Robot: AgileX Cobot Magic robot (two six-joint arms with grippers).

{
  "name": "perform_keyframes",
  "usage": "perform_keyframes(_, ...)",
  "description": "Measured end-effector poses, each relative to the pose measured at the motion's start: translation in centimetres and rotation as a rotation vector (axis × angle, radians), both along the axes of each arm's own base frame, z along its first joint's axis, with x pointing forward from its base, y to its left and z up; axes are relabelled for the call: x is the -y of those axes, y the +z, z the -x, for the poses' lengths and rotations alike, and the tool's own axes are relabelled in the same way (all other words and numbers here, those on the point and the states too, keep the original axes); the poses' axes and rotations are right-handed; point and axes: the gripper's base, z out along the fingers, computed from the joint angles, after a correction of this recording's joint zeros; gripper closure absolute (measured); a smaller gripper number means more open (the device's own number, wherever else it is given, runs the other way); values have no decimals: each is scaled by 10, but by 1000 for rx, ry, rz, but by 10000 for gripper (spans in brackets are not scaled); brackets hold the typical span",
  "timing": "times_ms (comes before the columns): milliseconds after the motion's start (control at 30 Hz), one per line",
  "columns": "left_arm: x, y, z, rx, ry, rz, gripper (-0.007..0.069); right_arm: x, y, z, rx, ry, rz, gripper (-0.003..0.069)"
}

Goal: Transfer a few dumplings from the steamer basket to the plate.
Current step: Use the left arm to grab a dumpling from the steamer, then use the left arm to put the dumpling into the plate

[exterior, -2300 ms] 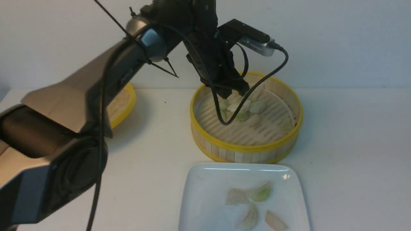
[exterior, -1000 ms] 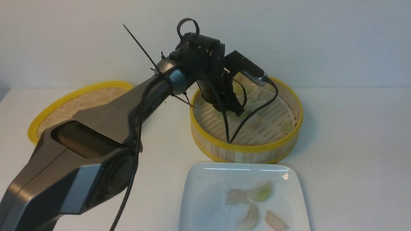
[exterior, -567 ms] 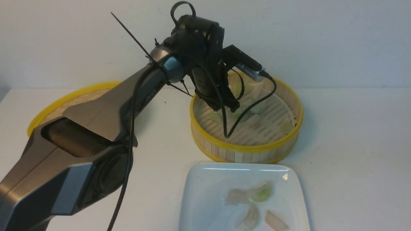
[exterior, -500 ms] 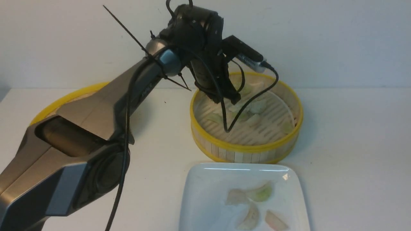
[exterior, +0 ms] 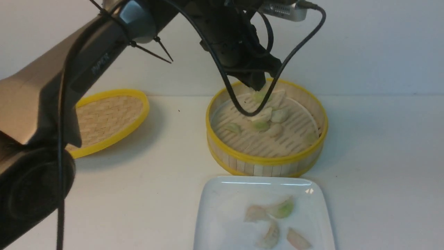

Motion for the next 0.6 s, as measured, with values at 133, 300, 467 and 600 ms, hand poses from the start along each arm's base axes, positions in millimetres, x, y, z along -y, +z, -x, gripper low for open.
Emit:
perform_keyframes(133, 10, -30, 32, -110, -80, -82, 543, 0, 0, 0, 0, 10, 9, 673)
perform_keyframes(300, 21, -76, 60, -246, -148, -179, 543, 0, 0, 0, 2, 17, 15, 673)
perform_keyframes(467, 20, -109, 72, -333, -158, -242, 543, 0, 0, 1, 1, 18, 14, 673)
perform_keyframes(600, 22, -122, 66, -311, -149, -258, 543, 0, 0, 1, 1, 18, 14, 673)
